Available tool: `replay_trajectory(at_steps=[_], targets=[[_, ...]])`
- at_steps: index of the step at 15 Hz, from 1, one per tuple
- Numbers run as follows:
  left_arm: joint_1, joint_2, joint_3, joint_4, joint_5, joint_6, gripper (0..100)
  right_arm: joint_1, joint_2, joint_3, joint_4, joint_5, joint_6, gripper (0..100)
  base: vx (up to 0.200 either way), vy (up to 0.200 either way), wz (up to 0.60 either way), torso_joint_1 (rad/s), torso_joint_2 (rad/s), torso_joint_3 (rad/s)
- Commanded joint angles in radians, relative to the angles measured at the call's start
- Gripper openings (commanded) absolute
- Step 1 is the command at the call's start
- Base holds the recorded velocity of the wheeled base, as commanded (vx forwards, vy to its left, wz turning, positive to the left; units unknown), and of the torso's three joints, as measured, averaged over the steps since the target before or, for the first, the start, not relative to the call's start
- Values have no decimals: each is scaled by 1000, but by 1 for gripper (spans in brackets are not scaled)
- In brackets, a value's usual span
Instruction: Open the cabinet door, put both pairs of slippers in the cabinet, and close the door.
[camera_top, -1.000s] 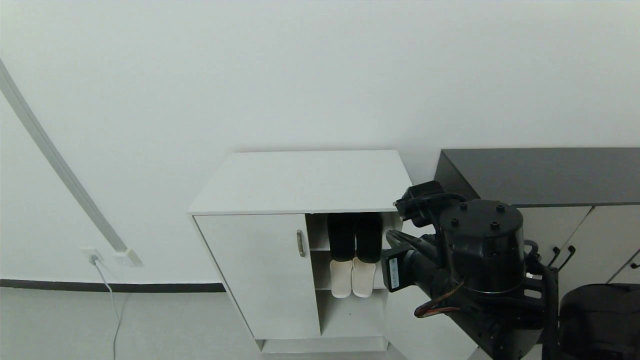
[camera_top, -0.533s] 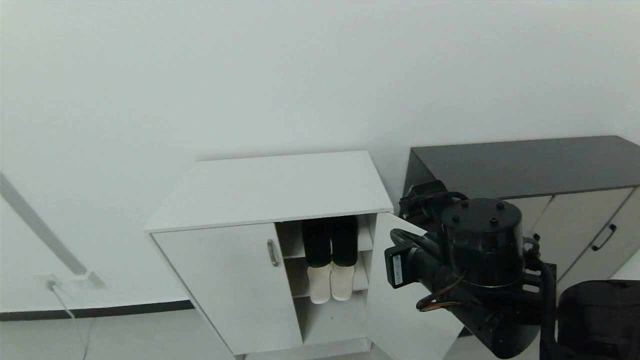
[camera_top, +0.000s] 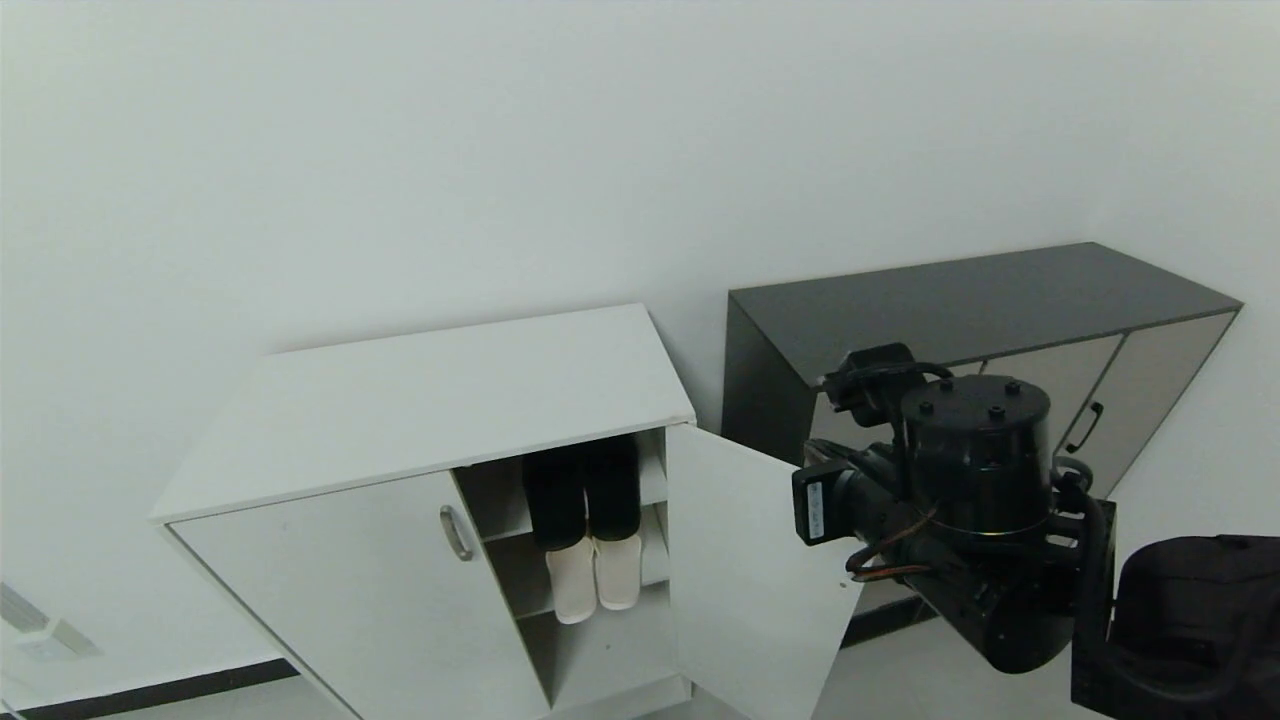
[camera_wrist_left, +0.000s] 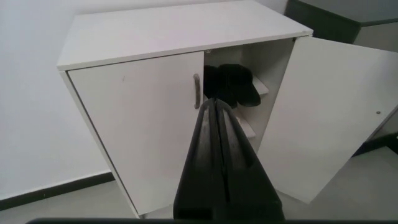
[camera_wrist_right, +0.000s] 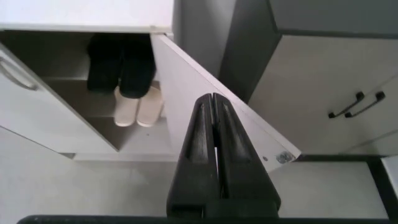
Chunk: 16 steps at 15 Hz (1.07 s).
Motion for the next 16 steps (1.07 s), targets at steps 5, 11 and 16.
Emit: replay_trajectory(at_steps=[5,11,16], targets=[[1,1,0,0,0,-1,0,-55,60,4,-75,1,-37,0,-40,0,0,0,0,0],[1,1,0,0,0,0,0,-61,69,4,-75,0,-38,0,-167,0,0,-3,6,0],[1,1,0,0,0,-1,0,-146,146,-41,-129,3,-40,0,0,0,0,0,0,0]])
